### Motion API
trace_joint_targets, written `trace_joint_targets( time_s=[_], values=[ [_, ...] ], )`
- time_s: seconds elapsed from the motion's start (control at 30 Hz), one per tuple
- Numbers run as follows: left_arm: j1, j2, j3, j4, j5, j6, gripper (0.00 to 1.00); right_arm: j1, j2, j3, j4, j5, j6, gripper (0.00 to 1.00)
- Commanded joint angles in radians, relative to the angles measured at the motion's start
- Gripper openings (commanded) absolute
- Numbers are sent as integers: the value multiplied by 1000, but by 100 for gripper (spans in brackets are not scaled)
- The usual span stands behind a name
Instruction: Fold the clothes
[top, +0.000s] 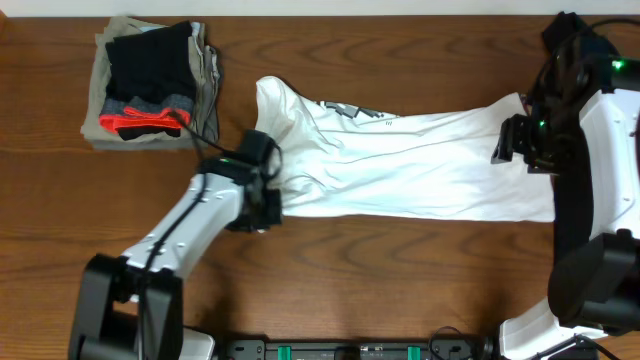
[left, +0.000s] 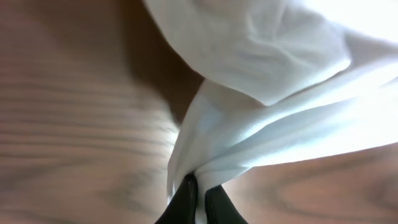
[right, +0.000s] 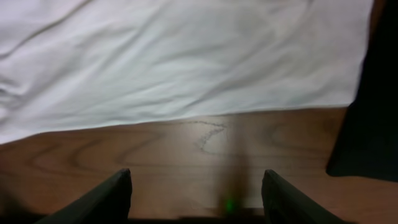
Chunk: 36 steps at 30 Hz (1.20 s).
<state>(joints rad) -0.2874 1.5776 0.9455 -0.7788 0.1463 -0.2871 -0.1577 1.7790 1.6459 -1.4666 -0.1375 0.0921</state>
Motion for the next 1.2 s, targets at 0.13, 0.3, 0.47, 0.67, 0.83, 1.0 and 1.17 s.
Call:
trace_joint_targets(
  time_s=[0.13,0.3,0.47,0.67,0.83,1.0,1.17],
  values=[
    [138,-20,15,21,-27,61,6,5,-21,-182,58,74,72,64],
    [181,-20,15,45,-28,65,6,6,-21,-294,77,74,95,63],
    [182,-20,15,79,-28,66,6,6,-23,-385,98,89,151,61],
    [183,-20,15,119,-28,66,6,6,-69,-512,208,152,298,61],
    [182,-20,15,157,-28,66,6,5,-124,-638,356,232,421,58],
    [182,-20,15,172,-28,66,6,3,-128,-732,470,246,454,52],
    [182,-20,15,172,-28,66,6,-7,-128,-810,560,264,488,47]
  ],
)
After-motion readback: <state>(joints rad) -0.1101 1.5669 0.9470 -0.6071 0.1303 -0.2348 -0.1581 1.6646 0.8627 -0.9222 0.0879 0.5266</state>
